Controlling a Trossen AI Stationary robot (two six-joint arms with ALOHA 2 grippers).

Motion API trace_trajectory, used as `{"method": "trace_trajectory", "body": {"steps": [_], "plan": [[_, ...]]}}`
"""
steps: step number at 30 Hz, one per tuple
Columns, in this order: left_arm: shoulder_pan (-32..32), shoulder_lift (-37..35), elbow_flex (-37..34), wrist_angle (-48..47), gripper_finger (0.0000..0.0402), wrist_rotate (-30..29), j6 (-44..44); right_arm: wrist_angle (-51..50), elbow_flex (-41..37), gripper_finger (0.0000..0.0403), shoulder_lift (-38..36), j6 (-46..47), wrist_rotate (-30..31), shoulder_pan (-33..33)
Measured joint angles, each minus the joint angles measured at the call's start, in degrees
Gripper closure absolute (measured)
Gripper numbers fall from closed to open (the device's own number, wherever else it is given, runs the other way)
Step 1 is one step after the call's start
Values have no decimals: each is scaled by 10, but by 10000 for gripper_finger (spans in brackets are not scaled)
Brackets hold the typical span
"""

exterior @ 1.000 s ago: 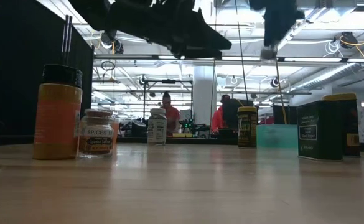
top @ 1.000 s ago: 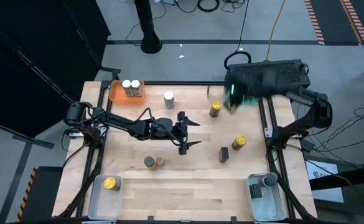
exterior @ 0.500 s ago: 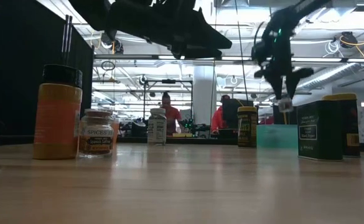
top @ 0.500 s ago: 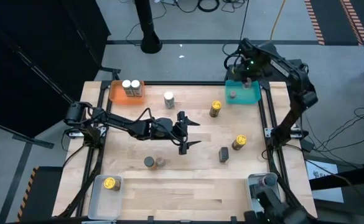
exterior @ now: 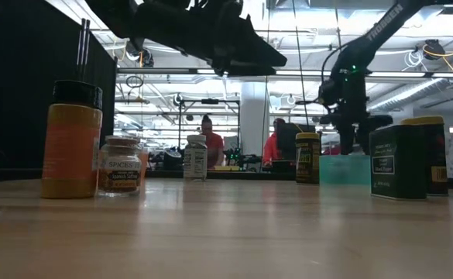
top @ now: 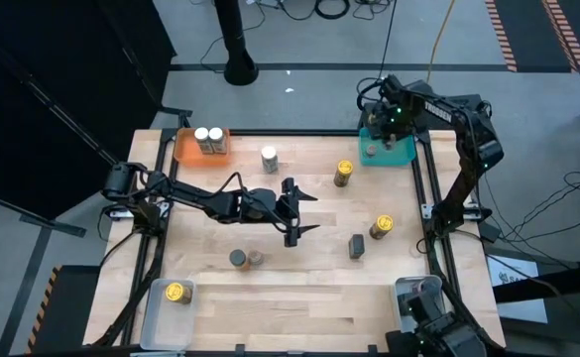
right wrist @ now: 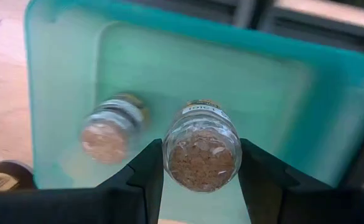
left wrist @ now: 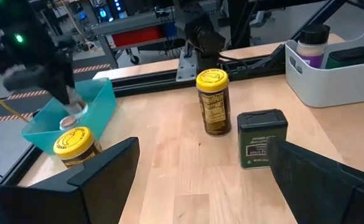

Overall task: Sort spices by type
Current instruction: Put the brown seasoning bottle into the blue bin

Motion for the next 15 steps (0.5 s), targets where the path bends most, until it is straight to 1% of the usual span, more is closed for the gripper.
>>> {"method": "trace_trajectory", "body": {"steps": [4, 8, 15], "plan": [[0, 0, 0, 7, 48, 0, 2, 56, -40, 254, 0, 1, -33, 0], [0, 0, 0, 6, 48, 0, 2, 73, -65, 253, 0, 2, -38, 0], [7, 0, 0, 6, 48, 0, 2, 86, -75, 217, 0, -8, -38, 0]]}}
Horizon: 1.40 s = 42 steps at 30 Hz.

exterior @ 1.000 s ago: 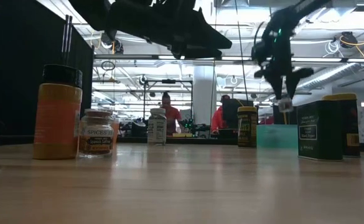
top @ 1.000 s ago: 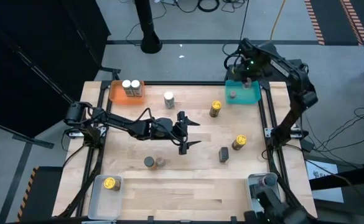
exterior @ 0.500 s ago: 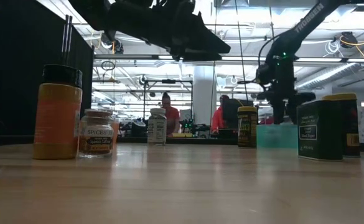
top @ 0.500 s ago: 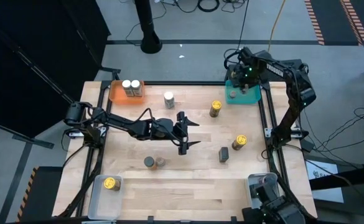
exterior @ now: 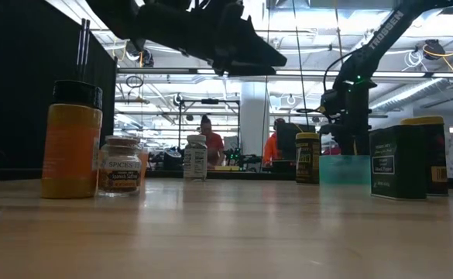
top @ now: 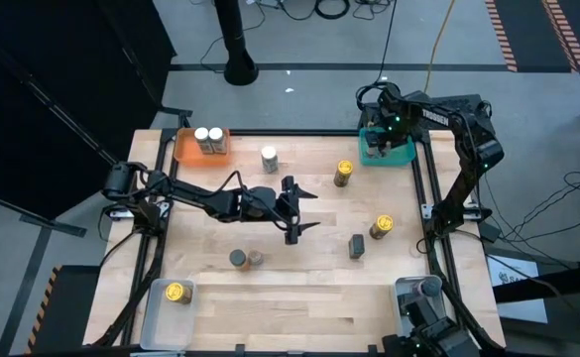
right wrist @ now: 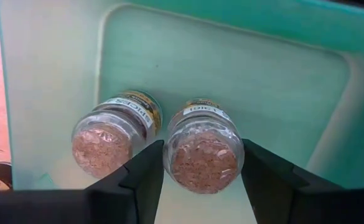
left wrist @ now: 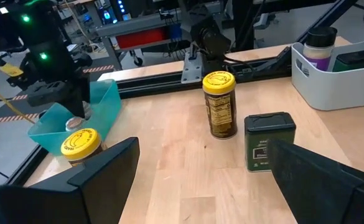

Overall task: Sort spices by type
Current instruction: Put the brown seasoning bottle into the blue bin, then put the top yellow seasoning bottle into the transparent bin

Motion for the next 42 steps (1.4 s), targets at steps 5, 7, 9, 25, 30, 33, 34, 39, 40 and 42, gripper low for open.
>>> {"method": "trace_trajectory", "body": {"steps": [5, 7, 9, 25, 30, 33, 34, 39, 40, 42], "plan": [[0, 0, 0, 0, 48, 0, 0, -2, 0, 201, 0, 0, 0, 0], [0, 0, 0, 0, 48, 0, 0, -3, 0, 195, 0, 0, 0, 0], [0, 0, 0, 0, 48, 0, 0, -5, 3, 190, 0, 0, 0, 0], [0, -3, 0, -8, 48, 0, -2, -80, 168, 186, -195, -12, -26, 91], [-29, -30, 0, -45, 48, 0, -33, 66, 37, 186, -381, 29, 37, 346], [-59, -59, 0, -89, 48, -8, -56, 219, -80, 186, -471, 44, 52, 513], [-70, -70, 0, -104, 48, -18, -65, 271, -121, 186, -494, 51, 67, 558], [-127, -132, 16, -255, 48, -81, -139, 517, -266, 186, -526, 32, 107, 708], [-138, -140, 29, -305, 48, -96, -164, 544, -276, 186, -518, 23, 106, 726], [-157, -152, 65, -414, 48, -122, -226, 563, -277, 186, -498, 2, 107, 758]]}}
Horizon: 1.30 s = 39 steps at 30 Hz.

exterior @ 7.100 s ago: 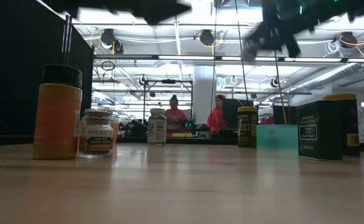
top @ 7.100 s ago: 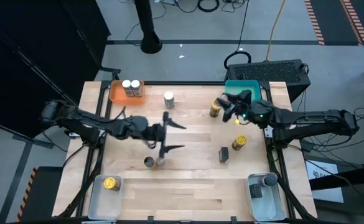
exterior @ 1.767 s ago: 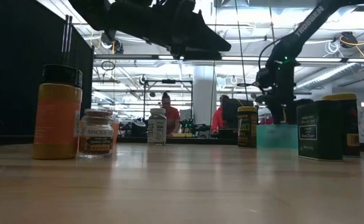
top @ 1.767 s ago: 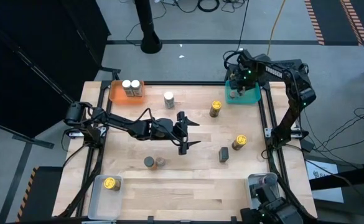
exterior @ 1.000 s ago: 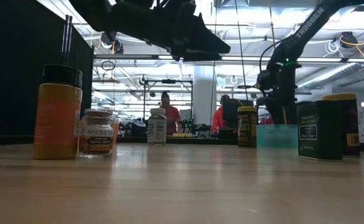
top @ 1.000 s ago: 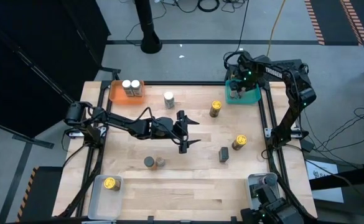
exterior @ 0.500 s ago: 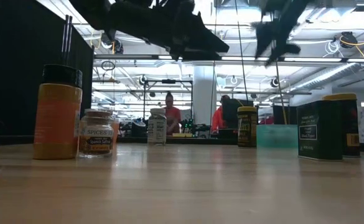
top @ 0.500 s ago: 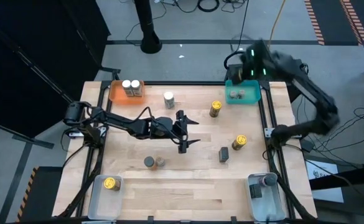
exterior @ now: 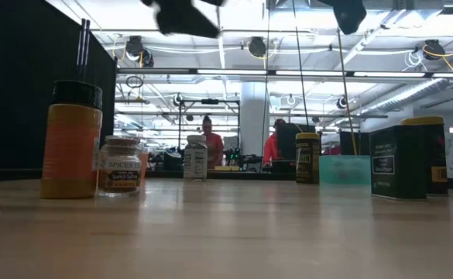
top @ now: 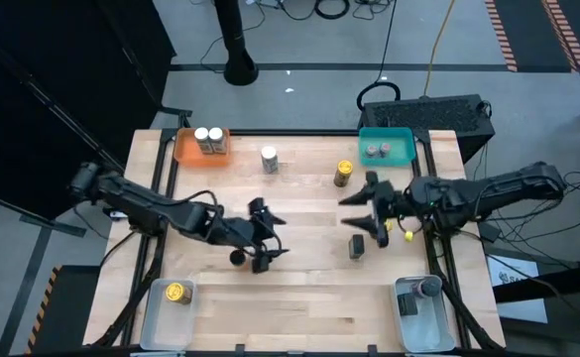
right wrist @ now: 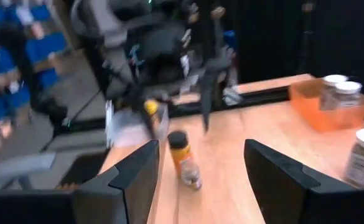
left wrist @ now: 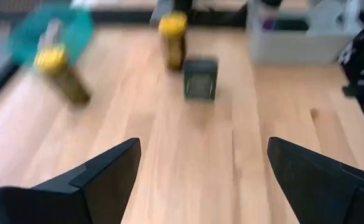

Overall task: Sort spices by type
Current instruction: Put the top yellow seasoning bottle into the transparent bin

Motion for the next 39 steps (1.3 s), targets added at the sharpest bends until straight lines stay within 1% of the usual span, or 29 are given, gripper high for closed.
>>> {"method": "trace_trajectory", "body": {"steps": [2, 4, 6, 7, 9, 11, 13, 16, 20, 25, 28, 31, 33, 35, 36, 39], "plan": [[-17, -3, 45, -122, 48, -10, -68, 0, 10, 186, 23, -20, 3, 23], [-30, 0, 89, -252, 48, -7, -144, -4, 18, 186, 42, -33, 2, 39], [-37, 3, 127, -370, 48, 27, -222, -9, 30, 186, 58, -34, 0, 48], [-41, 3, 140, -421, 48, 51, -245, -21, 37, 186, 64, -34, 0, 50], [-46, 2, 151, -497, 48, 99, -265, -54, 48, 186, 72, -25, 1, 52], [-52, -1, 150, -548, 48, 143, -267, -65, 53, 186, 75, -6, 1, 51], [-56, -2, 150, -578, 48, 160, -242, -66, 54, 186, 75, 7, 1, 51], [-59, -1, 142, -565, 48, 161, -200, -67, 54, 186, 75, 15, 0, 51], [-52, 0, 119, -528, 48, 146, -193, -75, 54, 186, 75, 35, -1, 51], [-53, 0, 108, -523, 48, 111, -182, -88, 54, 186, 75, 55, -1, 51], [-52, 0, 107, -521, 48, 100, -181, -88, 54, 186, 75, 61, -1, 51], [-51, 0, 107, -514, 48, 79, -164, -87, 54, 186, 75, 61, -1, 51], [-40, 0, 107, -486, 48, 52, -136, -86, 54, 186, 75, 61, 12, 51], [-10, 0, 107, -430, 48, 45, -87, -86, 54, 186, 75, 57, 28, 51], [7, 0, 107, -397, 48, 51, -59, -86, 54, 186, 75, 55, 31, 51], [70, 4, 107, -299, 48, 102, 30, -86, 54, 186, 75, 52, 36, 49]]}}
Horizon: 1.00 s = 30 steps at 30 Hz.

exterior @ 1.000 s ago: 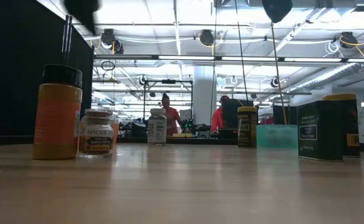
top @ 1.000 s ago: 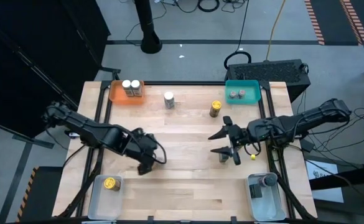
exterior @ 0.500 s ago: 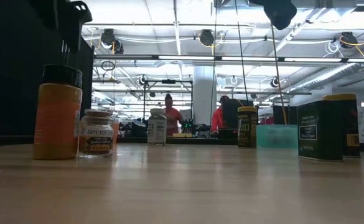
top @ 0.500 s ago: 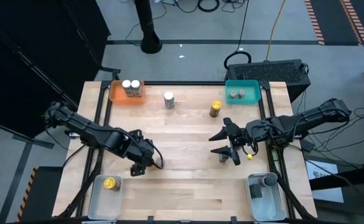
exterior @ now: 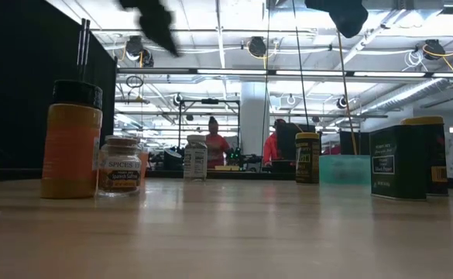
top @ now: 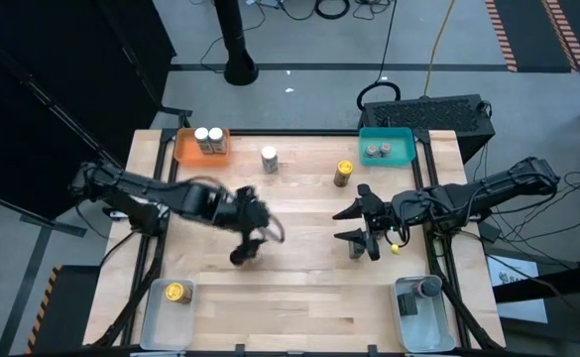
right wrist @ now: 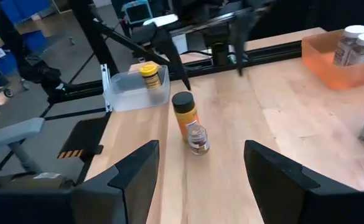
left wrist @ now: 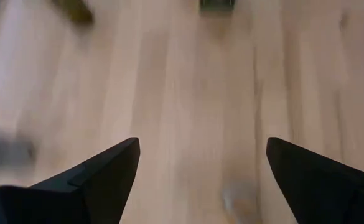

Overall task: Sort spices by type
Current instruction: Put the top yellow seasoning bottle into the transparent bin

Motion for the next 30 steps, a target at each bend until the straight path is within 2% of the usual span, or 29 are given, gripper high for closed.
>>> {"method": "trace_trajectory", "body": {"steps": [3, 7, 11, 14, 17, 21, 24, 30], "plan": [[66, 9, 0, 102, 48, 12, 89, -22, 0, 186, -17, -2, 27, 0], [141, 45, 1, 285, 48, 14, 176, -88, 18, 186, -70, -2, 99, 0], [185, 107, 1, 456, 48, 63, 196, -112, 51, 186, -128, -12, 176, 0], [208, 165, 3, 554, 48, 79, 195, -134, 73, 186, -151, -21, 192, -1], [222, 234, 37, 593, 48, 84, 194, -161, 91, 186, -157, -26, 193, -6], [229, 308, 90, 595, 48, 71, 194, -181, 95, 186, -154, -26, 192, -12], [231, 346, 127, 598, 48, 69, 193, -191, 95, 186, -147, -23, 192, -12], [239, 392, 156, 592, 48, 69, 192, -202, 95, 186, -127, -19, 192, -12]]}}
